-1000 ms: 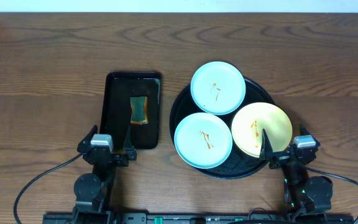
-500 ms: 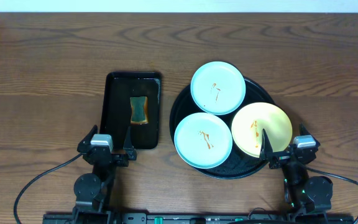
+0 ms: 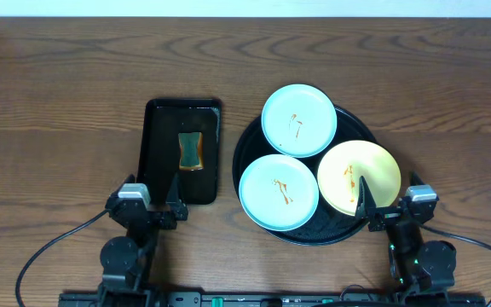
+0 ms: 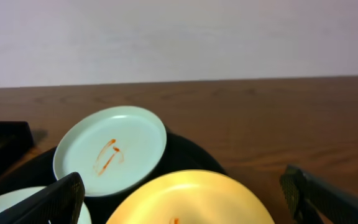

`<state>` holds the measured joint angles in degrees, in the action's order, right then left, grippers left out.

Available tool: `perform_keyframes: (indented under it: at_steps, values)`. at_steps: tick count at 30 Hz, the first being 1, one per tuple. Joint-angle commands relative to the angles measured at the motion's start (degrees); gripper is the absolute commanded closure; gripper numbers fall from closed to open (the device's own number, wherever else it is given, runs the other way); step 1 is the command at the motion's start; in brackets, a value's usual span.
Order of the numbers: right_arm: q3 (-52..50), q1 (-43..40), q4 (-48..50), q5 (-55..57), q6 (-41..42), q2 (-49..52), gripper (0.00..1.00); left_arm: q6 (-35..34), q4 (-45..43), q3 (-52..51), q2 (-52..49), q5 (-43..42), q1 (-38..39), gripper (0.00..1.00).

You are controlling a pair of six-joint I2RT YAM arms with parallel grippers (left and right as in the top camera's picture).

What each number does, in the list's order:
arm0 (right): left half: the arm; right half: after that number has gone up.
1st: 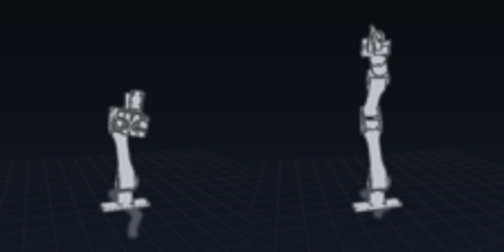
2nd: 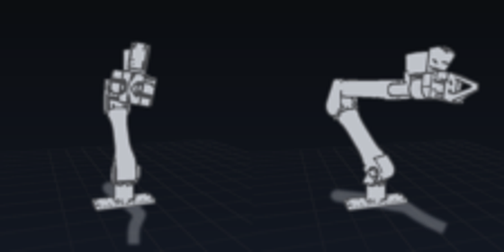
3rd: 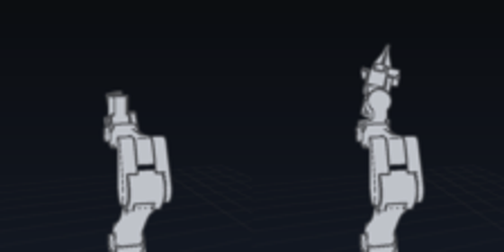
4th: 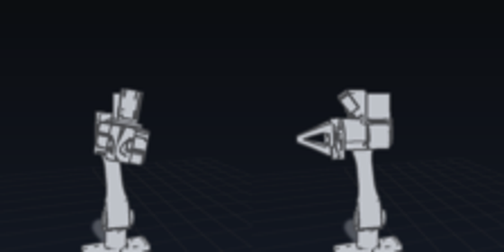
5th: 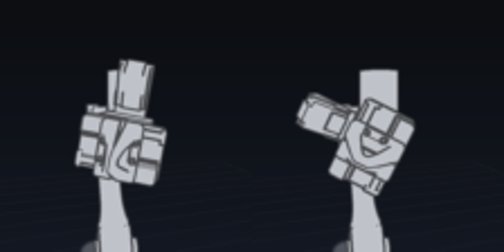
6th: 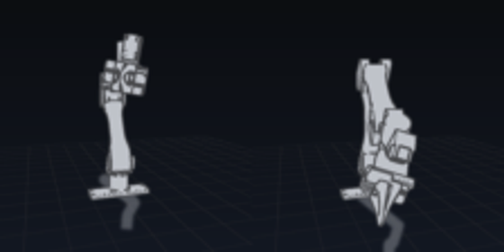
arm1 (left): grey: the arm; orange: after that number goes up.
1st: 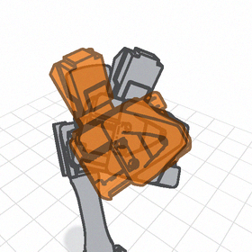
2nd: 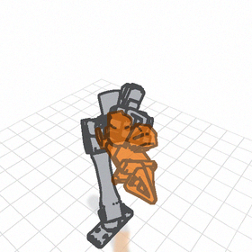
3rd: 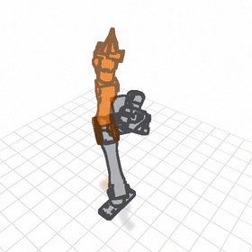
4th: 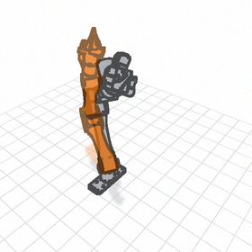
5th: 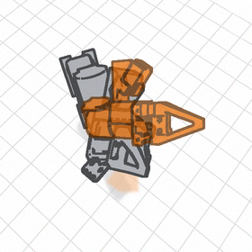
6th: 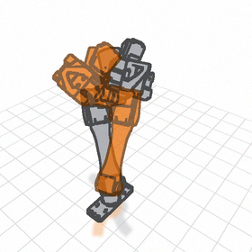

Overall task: Clean dirty plates on tray and stack at the side
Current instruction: 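Move the left gripper over the sponge in the black tray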

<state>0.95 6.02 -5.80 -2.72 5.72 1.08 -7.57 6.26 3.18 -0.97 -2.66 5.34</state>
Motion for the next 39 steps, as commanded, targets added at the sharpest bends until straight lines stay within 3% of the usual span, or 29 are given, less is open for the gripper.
perform_keyframes:
  at_steps: [1,9,21,29,39]
  values:
    - [3.3,0.6,-4.6,-0.3,3.0,1.8,0.01,-3.1,4.9,3.3,-2.3,0.5,-0.1,0.04]
    - [17.0,0.6,-17.7,-1.2,5.2,13.9,0.01,-3.1,16.5,18.1,-16.7,0.3,-0.1,0.04]
    - [40.8,0.6,-37.7,-14.0,6.3,44.5,0.01,-3.1,35.7,43.8,-45.9,-4.3,-0.1,0.04]
    - [45.5,0.6,-39.7,-15.9,4.6,54.8,0.01,-3.0,45.1,48.0,-50.9,-4.4,-0.1,0.04]
    - [45.5,0.6,-39.2,-20.0,4.5,56.3,0.01,-3.1,45.0,48.0,-50.9,-4.5,-0.1,0.04]
